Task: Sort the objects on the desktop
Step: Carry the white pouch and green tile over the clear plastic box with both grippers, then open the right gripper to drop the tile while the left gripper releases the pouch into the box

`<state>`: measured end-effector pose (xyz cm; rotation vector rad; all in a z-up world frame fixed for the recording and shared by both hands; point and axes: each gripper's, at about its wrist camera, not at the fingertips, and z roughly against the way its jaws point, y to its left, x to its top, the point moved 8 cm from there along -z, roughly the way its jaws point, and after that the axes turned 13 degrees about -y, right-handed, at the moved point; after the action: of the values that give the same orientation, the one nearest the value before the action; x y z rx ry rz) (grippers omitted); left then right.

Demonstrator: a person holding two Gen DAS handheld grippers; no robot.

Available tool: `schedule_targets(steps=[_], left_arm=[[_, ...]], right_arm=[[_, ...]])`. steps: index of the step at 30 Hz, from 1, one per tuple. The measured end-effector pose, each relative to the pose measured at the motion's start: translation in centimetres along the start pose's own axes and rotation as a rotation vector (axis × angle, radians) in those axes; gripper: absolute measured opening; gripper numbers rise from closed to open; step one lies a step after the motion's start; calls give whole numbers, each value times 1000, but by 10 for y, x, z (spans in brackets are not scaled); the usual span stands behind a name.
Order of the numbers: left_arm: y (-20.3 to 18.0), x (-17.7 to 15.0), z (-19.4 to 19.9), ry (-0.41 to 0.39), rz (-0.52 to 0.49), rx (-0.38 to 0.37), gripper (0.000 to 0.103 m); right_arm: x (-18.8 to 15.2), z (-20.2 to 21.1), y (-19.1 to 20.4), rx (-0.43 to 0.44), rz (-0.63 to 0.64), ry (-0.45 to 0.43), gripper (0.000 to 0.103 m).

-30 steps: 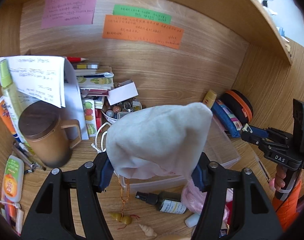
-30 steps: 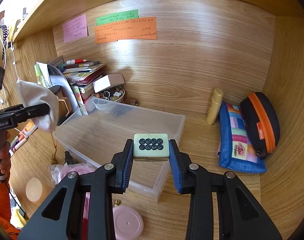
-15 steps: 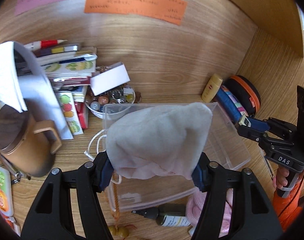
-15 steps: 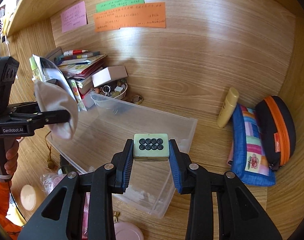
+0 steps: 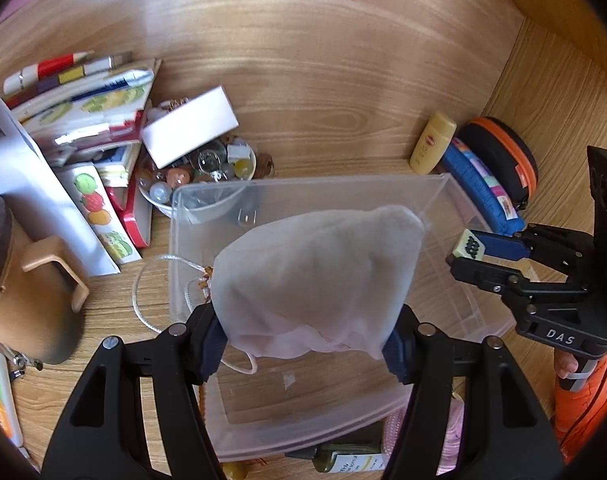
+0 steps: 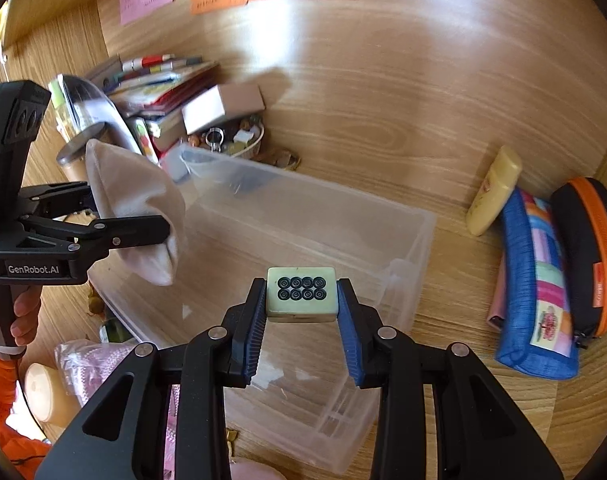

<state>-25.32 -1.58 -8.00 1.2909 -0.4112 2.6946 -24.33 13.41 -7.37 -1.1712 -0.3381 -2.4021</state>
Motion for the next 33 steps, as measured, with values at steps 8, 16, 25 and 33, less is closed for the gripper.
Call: schedule_targets(steps=[8, 16, 25, 33], left_arm=[[-1, -11, -10, 45, -1, -1, 64], [-6, -16, -16, 64, -64, 35, 64], [-10, -16, -19, 69, -78, 29, 68], [-11, -11, -8, 51, -79, 18, 75]], right_arm=[[-11, -25, 9, -6, 64, 80, 31], [-10, -37, 24, 20, 152, 101, 31], [-11, -44, 24, 15, 161, 132, 31], [-6, -44, 22, -39, 196, 120, 49]])
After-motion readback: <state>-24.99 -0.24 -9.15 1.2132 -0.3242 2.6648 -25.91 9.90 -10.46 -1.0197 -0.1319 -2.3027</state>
